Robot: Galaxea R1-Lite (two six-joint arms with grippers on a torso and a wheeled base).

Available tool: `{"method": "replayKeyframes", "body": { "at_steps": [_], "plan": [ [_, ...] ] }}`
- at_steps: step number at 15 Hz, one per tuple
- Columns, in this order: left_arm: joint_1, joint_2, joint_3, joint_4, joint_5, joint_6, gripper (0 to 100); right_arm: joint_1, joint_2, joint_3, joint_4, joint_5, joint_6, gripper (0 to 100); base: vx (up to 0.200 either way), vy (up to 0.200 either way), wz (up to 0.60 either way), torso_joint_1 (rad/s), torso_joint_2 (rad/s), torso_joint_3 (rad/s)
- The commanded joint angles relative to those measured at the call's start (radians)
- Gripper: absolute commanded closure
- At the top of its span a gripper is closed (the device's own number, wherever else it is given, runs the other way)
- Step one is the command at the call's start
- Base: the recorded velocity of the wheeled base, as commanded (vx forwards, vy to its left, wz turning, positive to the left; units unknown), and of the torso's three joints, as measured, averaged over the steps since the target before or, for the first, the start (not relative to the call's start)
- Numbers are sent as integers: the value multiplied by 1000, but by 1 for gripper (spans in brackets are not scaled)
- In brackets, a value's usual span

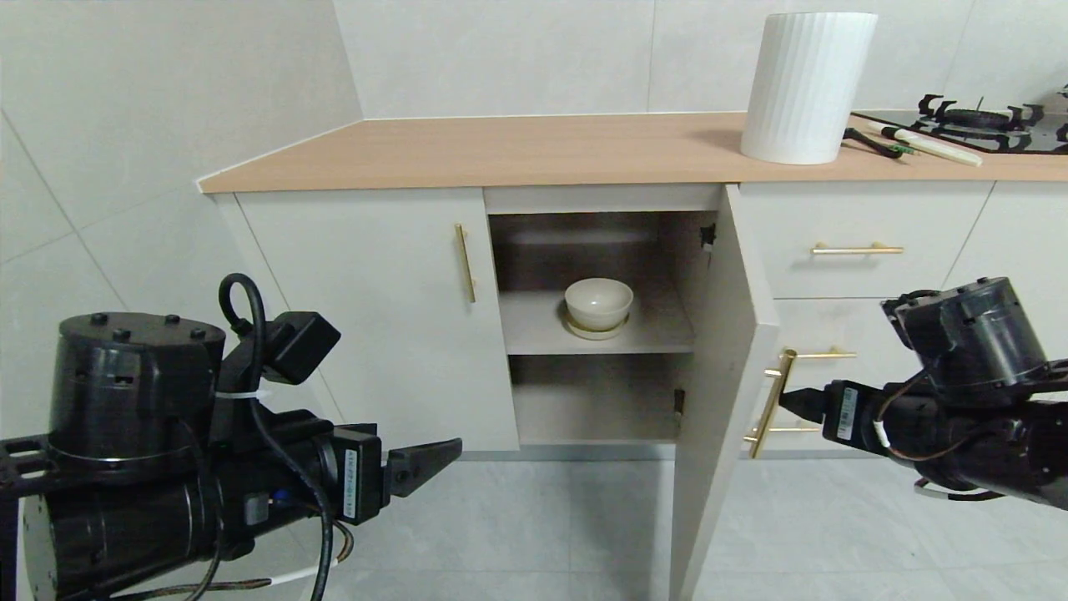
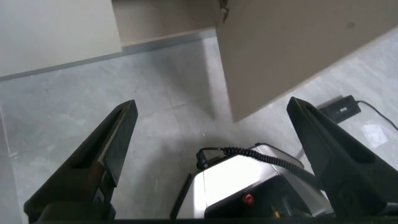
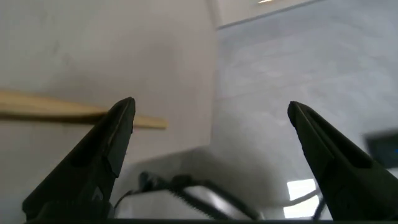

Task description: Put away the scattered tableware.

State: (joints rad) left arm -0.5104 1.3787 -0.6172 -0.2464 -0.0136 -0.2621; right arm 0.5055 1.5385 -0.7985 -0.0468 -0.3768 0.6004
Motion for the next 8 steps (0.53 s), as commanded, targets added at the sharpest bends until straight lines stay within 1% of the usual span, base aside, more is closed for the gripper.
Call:
{"method": "replayKeyframes", "body": {
  "at_steps": [1,4,5,8],
  "plan": [
    [1,-1,-1,-1,1,0,0,41,78,-61,1,32,-8,0,0,0,0,0,0,0],
    [1,-12,1,-1,3,1,0,41,135,-142,1,141,-34,0,0,0,0,0,0,0],
    [1,-13,-1,-1,4,1,0,41,169,-196,1,168,-44,0,0,0,0,0,0,0],
    [0,-12,-2,-1,35,1,0,41,238,-275,1,177,-48,0,0,0,0,0,0,0]
  ]
}}
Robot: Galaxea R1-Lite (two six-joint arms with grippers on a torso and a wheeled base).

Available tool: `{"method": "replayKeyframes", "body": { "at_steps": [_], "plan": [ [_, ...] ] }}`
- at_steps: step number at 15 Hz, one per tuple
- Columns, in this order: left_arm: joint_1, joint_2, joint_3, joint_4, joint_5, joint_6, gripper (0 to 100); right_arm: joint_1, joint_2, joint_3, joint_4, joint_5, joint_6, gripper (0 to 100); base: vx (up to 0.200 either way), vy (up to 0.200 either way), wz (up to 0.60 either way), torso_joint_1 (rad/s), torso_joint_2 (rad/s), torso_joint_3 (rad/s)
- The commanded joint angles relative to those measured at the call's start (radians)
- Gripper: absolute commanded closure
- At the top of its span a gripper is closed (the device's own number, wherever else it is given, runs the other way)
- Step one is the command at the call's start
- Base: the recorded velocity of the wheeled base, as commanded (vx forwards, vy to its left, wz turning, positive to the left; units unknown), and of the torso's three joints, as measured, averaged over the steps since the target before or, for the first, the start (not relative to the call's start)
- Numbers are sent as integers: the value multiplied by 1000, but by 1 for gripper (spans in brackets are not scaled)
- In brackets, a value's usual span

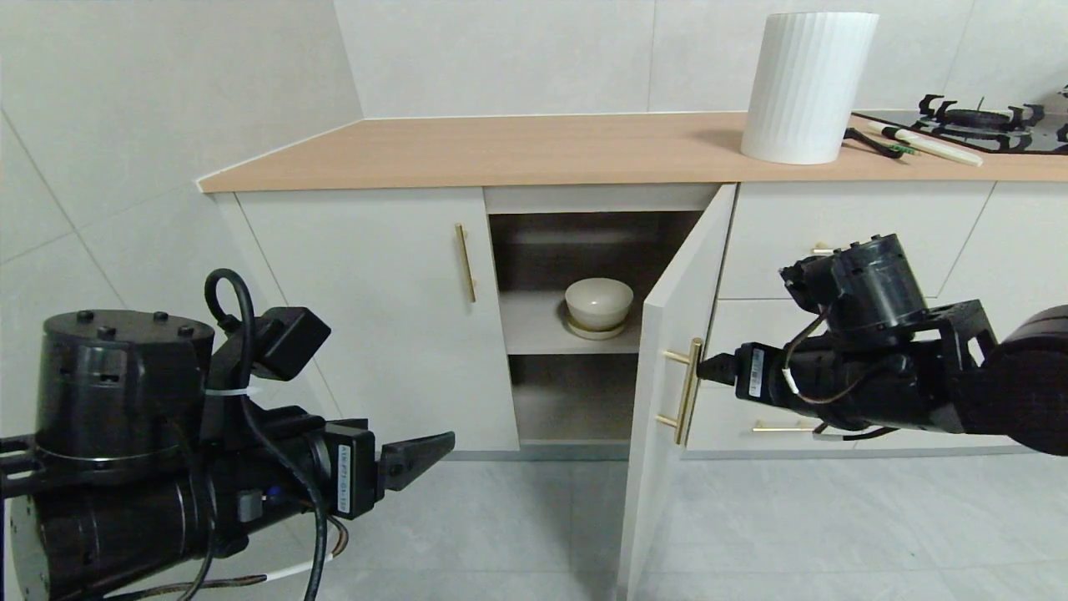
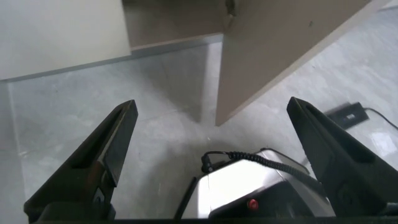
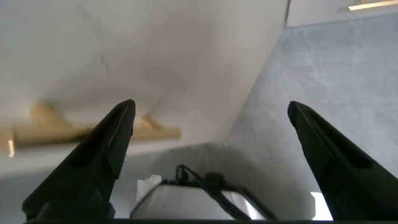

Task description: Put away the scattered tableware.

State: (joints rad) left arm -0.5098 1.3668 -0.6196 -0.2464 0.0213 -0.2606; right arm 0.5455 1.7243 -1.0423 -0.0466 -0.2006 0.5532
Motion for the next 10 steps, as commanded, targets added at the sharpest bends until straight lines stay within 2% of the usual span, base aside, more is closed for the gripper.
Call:
{"method": "replayKeyframes", "body": {
  "at_steps": [1,10],
  "plan": [
    [1,-2,-2,-1,2,0,0,1,86,-50,-2,1,4,0,0,0,0,0,0,0],
    [-4,0,0,-2,9,1,0,-3,192,-48,-173,37,22,0,0,0,0,0,0,0]
  ]
}}
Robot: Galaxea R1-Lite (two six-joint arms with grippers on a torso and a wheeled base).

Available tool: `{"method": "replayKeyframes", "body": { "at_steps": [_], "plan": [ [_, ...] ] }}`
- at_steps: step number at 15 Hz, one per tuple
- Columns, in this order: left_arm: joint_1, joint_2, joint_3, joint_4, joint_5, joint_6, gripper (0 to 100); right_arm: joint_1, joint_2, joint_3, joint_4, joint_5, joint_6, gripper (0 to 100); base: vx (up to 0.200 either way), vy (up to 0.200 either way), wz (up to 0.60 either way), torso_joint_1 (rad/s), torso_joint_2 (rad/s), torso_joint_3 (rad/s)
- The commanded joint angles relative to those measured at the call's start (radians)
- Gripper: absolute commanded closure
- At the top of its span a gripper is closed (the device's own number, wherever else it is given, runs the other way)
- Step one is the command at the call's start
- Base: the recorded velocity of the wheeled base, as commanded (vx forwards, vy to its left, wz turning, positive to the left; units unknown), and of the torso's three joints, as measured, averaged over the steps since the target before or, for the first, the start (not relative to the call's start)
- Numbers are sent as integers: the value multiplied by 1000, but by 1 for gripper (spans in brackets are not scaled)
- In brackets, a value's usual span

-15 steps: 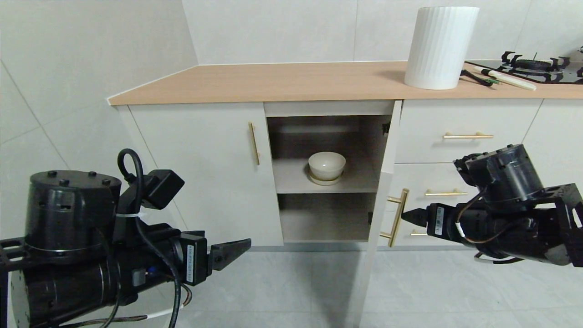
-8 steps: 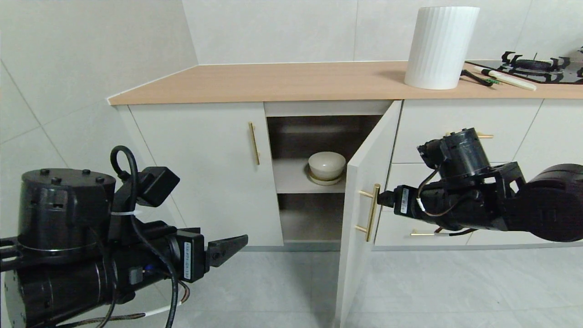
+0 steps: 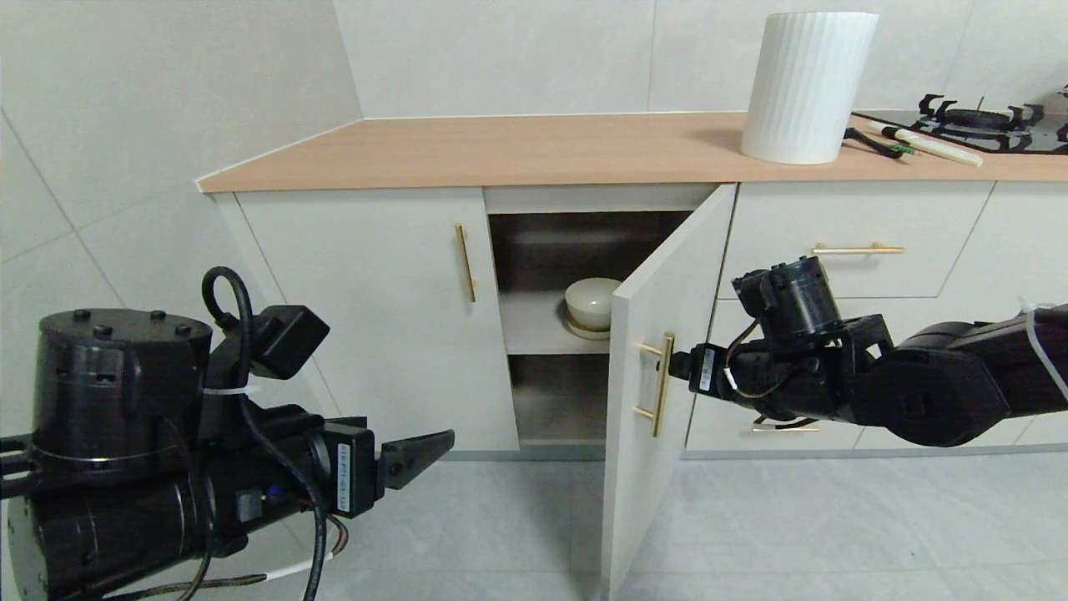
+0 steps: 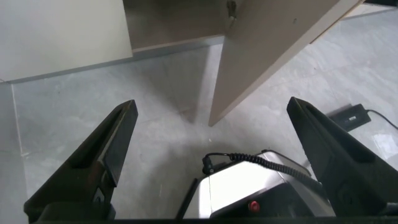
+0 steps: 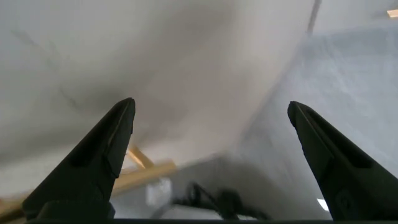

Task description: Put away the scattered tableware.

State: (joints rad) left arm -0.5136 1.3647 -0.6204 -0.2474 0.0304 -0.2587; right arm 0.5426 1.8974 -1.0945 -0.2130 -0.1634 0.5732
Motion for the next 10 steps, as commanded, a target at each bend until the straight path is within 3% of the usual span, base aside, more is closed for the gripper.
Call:
{"method": "replayKeyframes", "body": {
  "at_steps": [1,4,10],
  "plan": [
    [0,2,1,0,0,-1,0,0,20,4,-8,-1,4,0,0,0,0,0,0,0],
    [0,4,1,-1,0,-1,0,0,68,-1,-111,1,68,0,0,0,0,0,0,0],
    [-3,7,1,0,-1,1,0,0,106,-4,-172,1,100,0,0,0,0,0,0,0]
  ]
}}
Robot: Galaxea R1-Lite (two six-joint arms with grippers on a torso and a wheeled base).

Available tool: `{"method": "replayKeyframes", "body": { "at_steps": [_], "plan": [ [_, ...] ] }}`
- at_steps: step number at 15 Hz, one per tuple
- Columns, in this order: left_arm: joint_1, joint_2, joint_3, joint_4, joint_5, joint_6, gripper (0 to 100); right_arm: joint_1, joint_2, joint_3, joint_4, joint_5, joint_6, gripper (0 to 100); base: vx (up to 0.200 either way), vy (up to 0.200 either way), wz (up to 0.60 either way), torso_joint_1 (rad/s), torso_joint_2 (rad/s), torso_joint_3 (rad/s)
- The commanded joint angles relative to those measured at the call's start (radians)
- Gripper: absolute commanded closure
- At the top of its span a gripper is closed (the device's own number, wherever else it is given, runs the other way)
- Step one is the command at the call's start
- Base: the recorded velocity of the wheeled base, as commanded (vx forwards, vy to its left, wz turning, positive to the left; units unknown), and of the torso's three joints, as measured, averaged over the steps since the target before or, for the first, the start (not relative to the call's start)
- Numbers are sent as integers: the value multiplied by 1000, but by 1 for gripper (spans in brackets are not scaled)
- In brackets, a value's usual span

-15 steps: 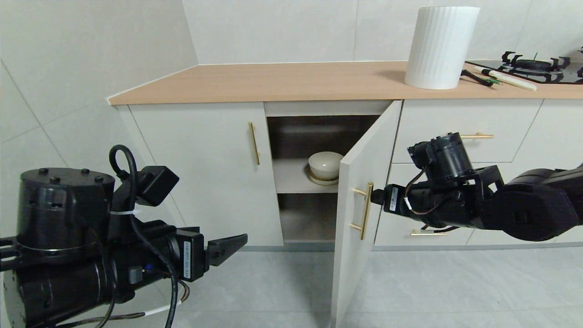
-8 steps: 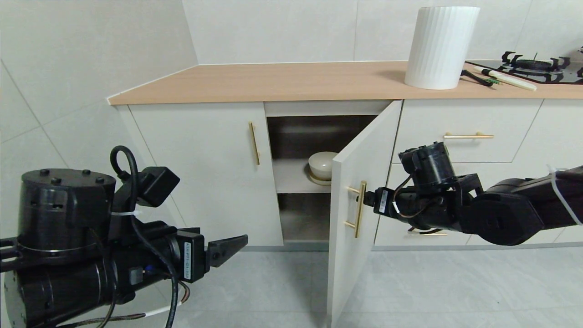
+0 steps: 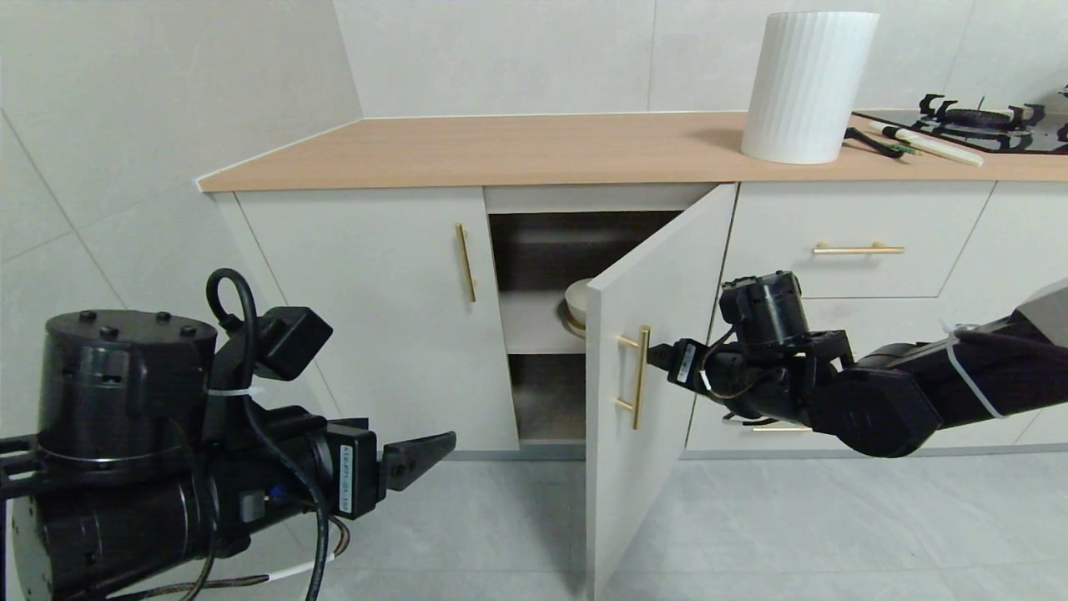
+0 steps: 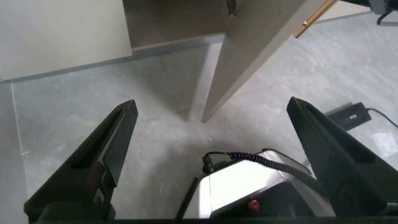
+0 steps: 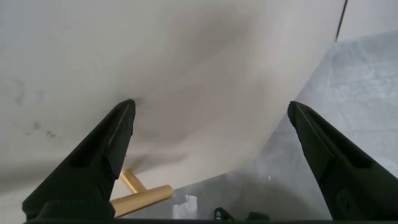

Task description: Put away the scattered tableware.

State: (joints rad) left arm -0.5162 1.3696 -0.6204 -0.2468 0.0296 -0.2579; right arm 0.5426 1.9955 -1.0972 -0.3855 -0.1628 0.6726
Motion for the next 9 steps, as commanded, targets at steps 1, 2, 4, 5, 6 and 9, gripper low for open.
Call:
{"method": "replayKeyframes", "body": {
  "at_steps": [1,2,4,5,6,9],
  "plan": [
    [-1,0,2,0,0,0,0,0,11,0,-1,0,1,0,0,0,0,0,0,0],
    [-2,0,2,1,0,0,0,0,16,0,-3,0,2,0,0,0,0,0,0,0],
    [-2,0,4,1,1,6,0,0,17,-1,-3,0,2,0,0,0,0,0,0,0],
    [-2,0,5,1,1,16,0,2,20,-1,-4,0,4,0,0,0,0,0,0,0],
    [-2,0,5,1,1,16,0,2,23,-1,-4,0,5,0,0,0,0,0,0,0],
    [-2,3,4,1,1,14,0,2,34,-3,-52,0,24,0,200,0,0,-4,2,4]
  ]
}}
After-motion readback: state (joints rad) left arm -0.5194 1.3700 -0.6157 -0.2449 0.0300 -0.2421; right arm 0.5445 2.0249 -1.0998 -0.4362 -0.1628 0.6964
